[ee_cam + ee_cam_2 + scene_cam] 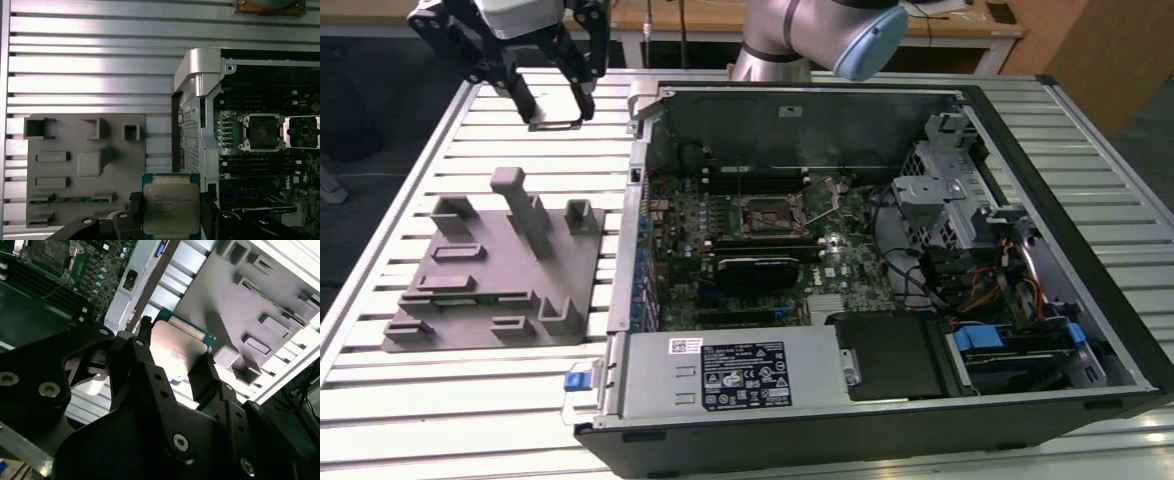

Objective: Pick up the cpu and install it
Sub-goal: 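Pick up the cpu and move it towards the insertion slot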

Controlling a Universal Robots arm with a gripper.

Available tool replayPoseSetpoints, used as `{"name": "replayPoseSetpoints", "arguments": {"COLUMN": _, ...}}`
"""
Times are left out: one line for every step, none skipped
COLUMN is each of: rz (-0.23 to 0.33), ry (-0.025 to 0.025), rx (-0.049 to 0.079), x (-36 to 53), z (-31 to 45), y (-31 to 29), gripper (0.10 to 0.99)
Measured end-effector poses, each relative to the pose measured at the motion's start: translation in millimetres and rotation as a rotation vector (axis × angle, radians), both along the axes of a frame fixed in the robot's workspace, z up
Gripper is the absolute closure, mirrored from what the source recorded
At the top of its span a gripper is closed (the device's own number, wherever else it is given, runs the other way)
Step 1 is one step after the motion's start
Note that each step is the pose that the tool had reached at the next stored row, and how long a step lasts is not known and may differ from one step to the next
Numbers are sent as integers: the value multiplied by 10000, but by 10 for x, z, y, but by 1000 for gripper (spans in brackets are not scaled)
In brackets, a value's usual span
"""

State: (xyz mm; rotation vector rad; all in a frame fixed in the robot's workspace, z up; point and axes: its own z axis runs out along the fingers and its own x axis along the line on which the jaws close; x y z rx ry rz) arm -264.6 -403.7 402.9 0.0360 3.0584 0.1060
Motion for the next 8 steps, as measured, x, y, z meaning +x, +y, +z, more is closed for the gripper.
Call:
{"name": "replayPoseSetpoints", "arguments": {"rz": 0, "ry": 0, "rx": 0, "x": 24, "z": 0, "y": 0, "gripper": 545}}
{"name": "replayPoseSetpoints", "arguments": {"rz": 0, "ry": -1, "rx": 0, "x": 51, "z": 0, "y": 0, "gripper": 545}}
{"name": "replayPoseSetpoints", "arguments": {"rz": 0, "ry": -1, "rx": 0, "x": 75, "z": 0, "y": 1, "gripper": 545}}
{"name": "replayPoseSetpoints", "arguments": {"rz": 0, "ry": 0, "rx": 0, "x": 101, "z": 0, "y": 1, "gripper": 545}}
{"name": "replayPoseSetpoints", "arguments": {"rz": 0, "ry": 0, "rx": 0, "x": 131, "z": 0, "y": 1, "gripper": 545}}
{"name": "replayPoseSetpoints", "arguments": {"rz": 0, "ry": 0, "rx": 0, "x": 164, "z": 0, "y": 1, "gripper": 545}}
{"name": "replayPoseSetpoints", "arguments": {"rz": 0, "ry": -1, "rx": 0, "x": 197, "z": 0, "y": 1, "gripper": 545}}
{"name": "replayPoseSetpoints", "arguments": {"rz": 0, "ry": 0, "rx": 0, "x": 231, "z": 0, "y": 1, "gripper": 545}}
